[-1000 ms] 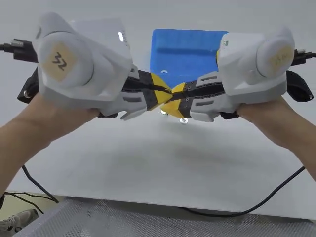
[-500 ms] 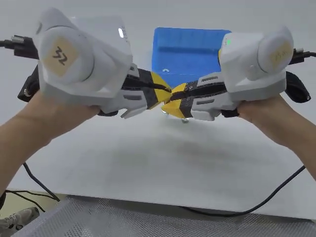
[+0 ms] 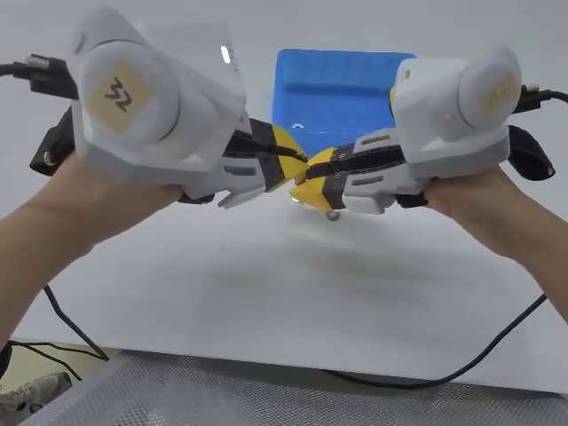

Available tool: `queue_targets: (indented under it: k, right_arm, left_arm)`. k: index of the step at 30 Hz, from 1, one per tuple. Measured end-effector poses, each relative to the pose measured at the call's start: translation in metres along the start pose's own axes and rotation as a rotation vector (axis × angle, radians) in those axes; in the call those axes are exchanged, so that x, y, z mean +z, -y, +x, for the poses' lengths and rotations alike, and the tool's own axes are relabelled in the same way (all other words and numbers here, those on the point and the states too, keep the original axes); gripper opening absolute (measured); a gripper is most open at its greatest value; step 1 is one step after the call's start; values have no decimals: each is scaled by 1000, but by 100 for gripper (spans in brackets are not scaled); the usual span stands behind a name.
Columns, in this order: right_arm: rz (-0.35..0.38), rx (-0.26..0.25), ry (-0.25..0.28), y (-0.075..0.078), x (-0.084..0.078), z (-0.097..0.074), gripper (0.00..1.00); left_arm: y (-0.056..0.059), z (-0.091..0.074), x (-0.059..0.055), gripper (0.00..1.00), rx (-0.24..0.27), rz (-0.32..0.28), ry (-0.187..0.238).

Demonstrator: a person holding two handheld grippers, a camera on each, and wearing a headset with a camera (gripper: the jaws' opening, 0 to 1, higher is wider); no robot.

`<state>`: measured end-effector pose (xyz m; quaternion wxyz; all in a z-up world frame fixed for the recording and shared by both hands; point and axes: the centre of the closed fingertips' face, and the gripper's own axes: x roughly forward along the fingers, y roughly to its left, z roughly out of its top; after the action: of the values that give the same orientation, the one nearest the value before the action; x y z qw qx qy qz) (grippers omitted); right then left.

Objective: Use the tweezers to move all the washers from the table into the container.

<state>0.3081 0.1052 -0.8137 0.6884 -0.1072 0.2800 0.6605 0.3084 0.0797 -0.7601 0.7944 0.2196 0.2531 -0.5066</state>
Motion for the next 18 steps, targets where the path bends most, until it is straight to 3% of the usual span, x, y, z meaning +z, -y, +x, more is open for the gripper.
queue_targets:
  k: [18]
  right_arm:
    - [-7, -2, -19, 0, -3, 1, 9]
  left_arm:
    - [2, 2, 0, 0, -14, 3, 3]
